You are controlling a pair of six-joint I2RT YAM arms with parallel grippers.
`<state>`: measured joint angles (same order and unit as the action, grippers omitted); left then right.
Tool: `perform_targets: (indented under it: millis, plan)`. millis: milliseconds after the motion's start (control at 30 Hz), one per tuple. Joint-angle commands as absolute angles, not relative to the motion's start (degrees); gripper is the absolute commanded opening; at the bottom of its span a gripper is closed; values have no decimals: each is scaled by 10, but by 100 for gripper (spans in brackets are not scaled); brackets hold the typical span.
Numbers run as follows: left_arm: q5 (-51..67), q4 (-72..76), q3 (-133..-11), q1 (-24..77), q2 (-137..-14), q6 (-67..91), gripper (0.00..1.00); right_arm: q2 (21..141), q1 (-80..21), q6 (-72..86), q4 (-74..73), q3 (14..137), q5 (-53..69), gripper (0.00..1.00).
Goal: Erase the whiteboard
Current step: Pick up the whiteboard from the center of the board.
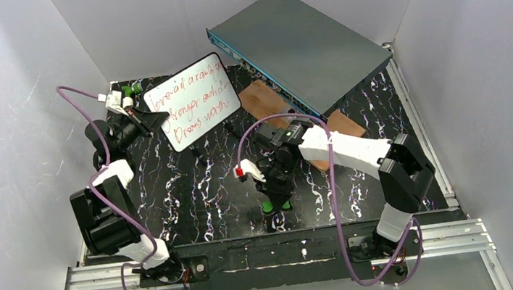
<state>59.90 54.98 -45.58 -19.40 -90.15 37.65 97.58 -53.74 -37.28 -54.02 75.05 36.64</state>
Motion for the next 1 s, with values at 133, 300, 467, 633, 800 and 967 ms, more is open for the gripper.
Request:
perform_targets:
  millis: [133, 300, 467, 633, 800, 967]
  plan:
    - [536, 317, -457, -196, -719, 246, 0, 909, -518, -415, -657, 833, 400, 8]
    - [531, 249, -436, -188, -638, 241, 0, 888, -512, -407, -680, 876, 390, 8]
    - [521, 92, -440, -161, -562, 202, 0, 848, -489, -398, -690, 893, 394, 5]
    - [508, -33, -423, -126, -472, 186, 0, 803, -460, -403, -690, 871, 411, 1]
    - [505, -132, -416, -102, -420, 199, 0, 781, -432, -391, -678, 852, 437, 1]
    - [485, -194, -413, -71, -395, 209, 0, 777, -427, -369, -652, 840, 454, 1]
